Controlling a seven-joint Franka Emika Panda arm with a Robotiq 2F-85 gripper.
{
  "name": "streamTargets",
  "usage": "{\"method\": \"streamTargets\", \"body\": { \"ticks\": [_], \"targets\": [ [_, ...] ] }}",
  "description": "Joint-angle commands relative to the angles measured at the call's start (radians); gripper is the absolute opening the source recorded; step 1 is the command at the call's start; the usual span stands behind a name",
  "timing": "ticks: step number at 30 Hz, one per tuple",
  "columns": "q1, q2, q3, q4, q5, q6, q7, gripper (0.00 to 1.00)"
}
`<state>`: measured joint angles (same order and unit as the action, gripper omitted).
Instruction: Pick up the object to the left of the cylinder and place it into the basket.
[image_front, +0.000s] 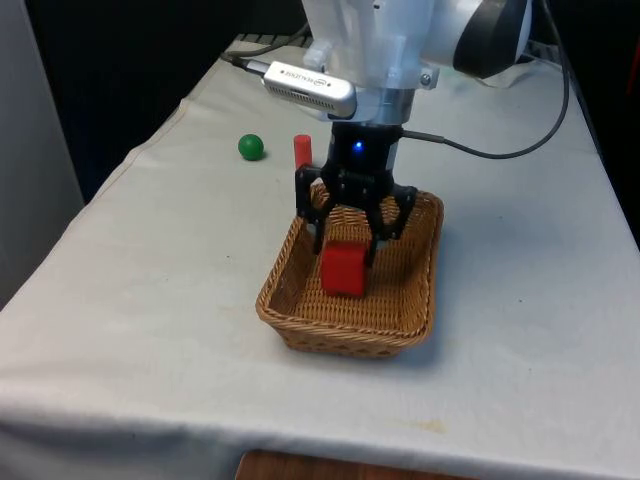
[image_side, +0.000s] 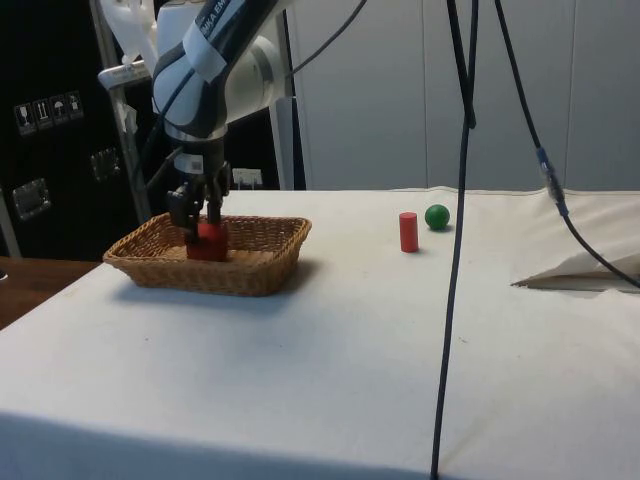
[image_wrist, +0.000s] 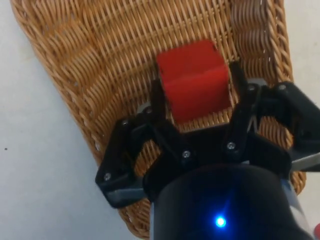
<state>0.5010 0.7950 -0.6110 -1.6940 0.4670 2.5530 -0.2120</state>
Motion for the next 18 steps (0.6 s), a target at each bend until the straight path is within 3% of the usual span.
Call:
{"method": "streamTargets", "body": {
  "ticks": [1, 7, 8, 16, 18],
  "targets": [
    [-0.001, 0.002, 0.000, 0.004, 0.001, -0.001, 0.002, 0.32],
    [-0.001, 0.003, 0.000, 0.004, 0.001, -0.001, 0.003, 0.93],
    [0.000, 0.003, 0.000, 0.004, 0.001, -0.001, 0.003, 0.99],
    [0.000, 0.002, -0.001, 0.005, 0.000, -0.002, 0.003, 1.00],
    [0.007, -0.017, -0.012, 0.003, -0.006, -0.016, 0.002, 1.00]
  ]
}}
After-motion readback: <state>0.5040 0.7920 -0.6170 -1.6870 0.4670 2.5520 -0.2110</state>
